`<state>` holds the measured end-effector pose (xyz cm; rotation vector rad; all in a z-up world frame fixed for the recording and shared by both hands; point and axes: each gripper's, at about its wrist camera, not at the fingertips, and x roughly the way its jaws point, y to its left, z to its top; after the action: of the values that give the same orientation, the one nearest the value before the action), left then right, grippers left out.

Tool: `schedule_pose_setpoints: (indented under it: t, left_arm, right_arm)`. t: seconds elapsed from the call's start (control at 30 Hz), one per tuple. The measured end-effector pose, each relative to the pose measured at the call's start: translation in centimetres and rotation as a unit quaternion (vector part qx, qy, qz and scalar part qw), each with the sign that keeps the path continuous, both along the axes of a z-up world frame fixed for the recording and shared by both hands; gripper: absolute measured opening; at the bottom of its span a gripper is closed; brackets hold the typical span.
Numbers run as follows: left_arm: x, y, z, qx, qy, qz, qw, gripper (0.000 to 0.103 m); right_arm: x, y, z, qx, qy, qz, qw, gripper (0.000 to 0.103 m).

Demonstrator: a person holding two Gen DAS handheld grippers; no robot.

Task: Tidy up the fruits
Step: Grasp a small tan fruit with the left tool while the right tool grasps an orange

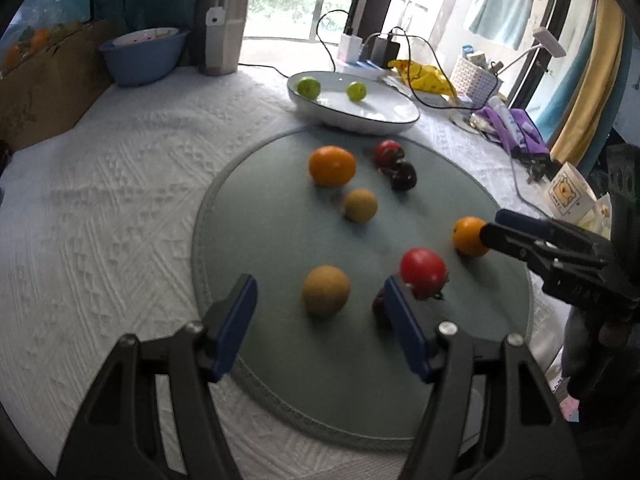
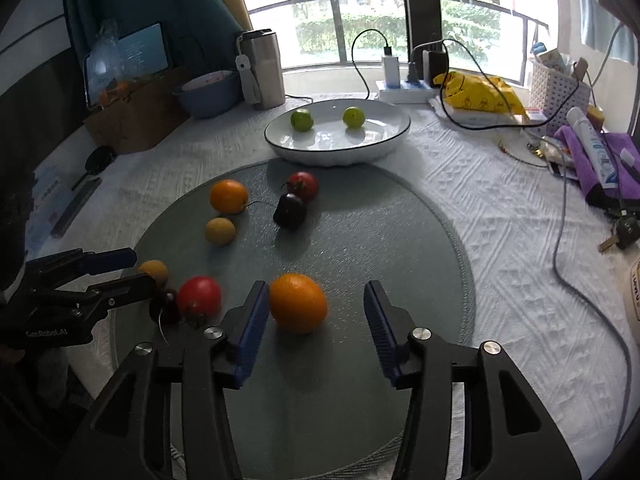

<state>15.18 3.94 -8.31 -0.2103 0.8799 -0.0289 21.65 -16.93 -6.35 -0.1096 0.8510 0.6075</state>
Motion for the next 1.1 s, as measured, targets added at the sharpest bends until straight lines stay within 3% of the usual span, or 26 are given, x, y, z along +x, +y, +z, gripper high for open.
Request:
schedule_pose_setpoints:
  t: [0.3,0.57,0.67,0.73,1.1]
  left_arm:
    - [0.2,0.6,-0.2,-0.012,0.006,0.005,0.9999,0.065]
    - [1.1,1.0,-0.5,-0.039,0.029,0.003,0.9988,0.043]
    - [1.1,0.9,-0.6,-0.057,0.032,-0.002,0.9979,0.035]
    - [1.1,0.8,-0.6,-0.054,0.031,-0.003,0.9981,0.027]
    - [1.0,0.5,0.3,-0.047,0.015,-0.013,0.9987,0.027]
  right_arm:
    - [0.5,0.9,-0.9,-0.001,0.019,0.013,1.000,0.052]
    - [0.9,1.8,-1.5,-0.007,0.021,0.032,0.999,0.051]
    - [0.8,1.9,-1.5,-0.011,0.016,0.035,0.999,0.038]
    - [0.8,1.9,-1.5,-0.011,0.015,0.036,0.999,0.038]
    - [1.0,1.9,-0.2,-0.010,-0.003,0.041,0.999,0.037]
